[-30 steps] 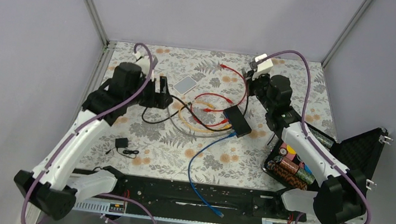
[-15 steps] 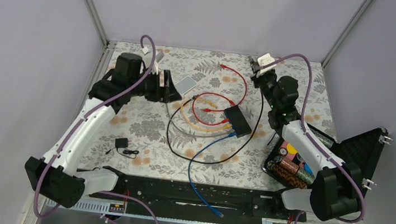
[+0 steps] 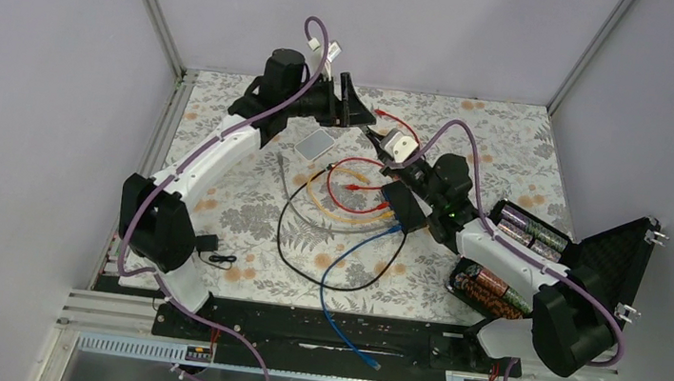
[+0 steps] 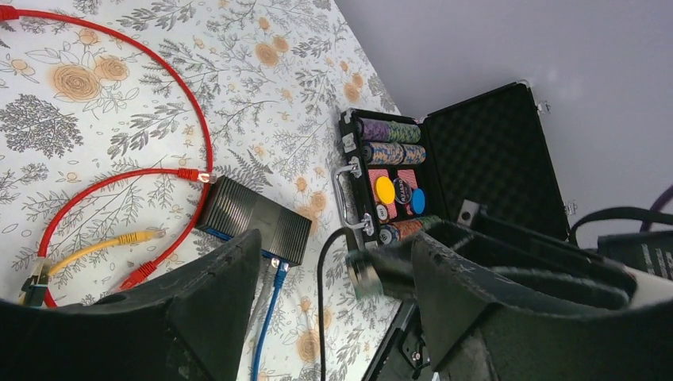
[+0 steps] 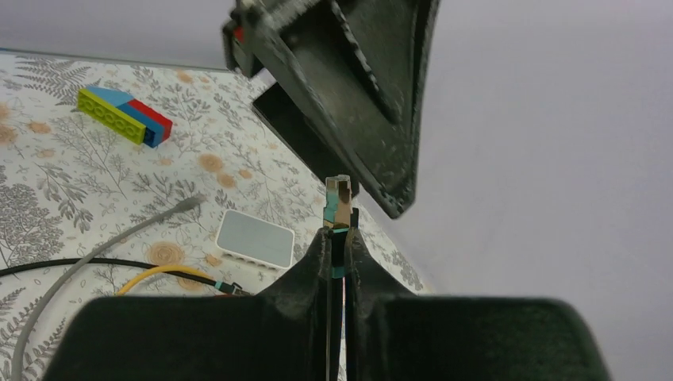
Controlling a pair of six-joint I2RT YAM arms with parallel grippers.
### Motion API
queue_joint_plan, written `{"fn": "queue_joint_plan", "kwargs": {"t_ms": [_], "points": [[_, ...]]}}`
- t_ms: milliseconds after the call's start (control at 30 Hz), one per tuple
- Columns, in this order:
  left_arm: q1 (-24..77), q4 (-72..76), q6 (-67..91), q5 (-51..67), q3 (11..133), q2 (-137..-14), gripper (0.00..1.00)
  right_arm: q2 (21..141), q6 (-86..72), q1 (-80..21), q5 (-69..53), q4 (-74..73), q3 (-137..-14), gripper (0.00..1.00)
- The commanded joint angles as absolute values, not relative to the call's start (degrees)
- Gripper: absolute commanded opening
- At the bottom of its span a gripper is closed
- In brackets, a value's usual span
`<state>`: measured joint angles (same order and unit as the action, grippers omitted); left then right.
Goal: Insert the plug into the switch port
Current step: Pick up the connector from the center of the board.
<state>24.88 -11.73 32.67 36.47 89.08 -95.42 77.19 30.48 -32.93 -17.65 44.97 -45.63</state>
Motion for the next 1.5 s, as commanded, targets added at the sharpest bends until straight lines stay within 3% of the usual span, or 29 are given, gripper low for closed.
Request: {"fn": "queue_joint_plan", "kwargs": {"t_ms": [0,233,433,600,733,933,967,1033,1200,1300,1400,1433,1467], "points": [[24.64,-5.60,32.58,36.15,90.21,-94.58,0.68,78.16,32.38,-35.08,-16.19,50.89,-45.44,0.05],[24.61,-10.99,31.31,35.77,90.17,-95.12,0.52,79.59,31.87,-35.86,-14.31,51.51,-45.75,0.05],[24.61,-15.11,29.96,34.67,89.38,-94.22,0.51,79.44,32.10,-35.89,-13.43,49.92,-46.05,0.05],[24.57,-14.58,32.38,37.92,89.07,-95.06,0.27,79.24,31.28,-36.08,-13.70,49.31,-45.88,0.06],[24.61,-14.74,32.64,39.99,88.68,-94.99,0.00,78.84,31.07,-36.08,-12.79,48.05,-46.03,0.10],[24.07,-15.14,29.59,38.38,87.25,-93.31,0.00,78.01,26.19,-36.09,-13.82,43.61,-47.93,0.36],[23.94,-14.05,29.13,38.67,86.67,-92.94,0.00,77.72,24.22,-36.06,-14.39,41.81,-48.41,0.49],[23.46,-9.82,27.73,40.40,84.56,-91.95,0.00,76.43,21.08,-35.91,-15.87,37.82,-49.20,0.96],[19.79,2.30,23.82,46.28,77.14,-88.28,0.00,72.03,7.23,-30.92,-28.35,29.85,-50.14,0.99],[18.33,8.00,21.81,51.12,73.74,-86.90,0.00,70.75,-6.86,-24.08,-45.24,38.59,-46.81,0.99],[18.28,7.06,16.05,55.31,72.73,-86.20,0.00,73.66,-22.92,-19.41,-53.27,52.91,-45.49,0.99],[18.22,7.07,14.75,56.76,72.44,-86.05,0.00,74.94,-25.75,-18.73,-54.24,51.25,-47.45,0.98],[18.23,7.48,13.82,58.16,72.09,-85.83,0.00,76.11,-25.02,-18.49,-56.04,43.98,-51.08,0.89]]}}
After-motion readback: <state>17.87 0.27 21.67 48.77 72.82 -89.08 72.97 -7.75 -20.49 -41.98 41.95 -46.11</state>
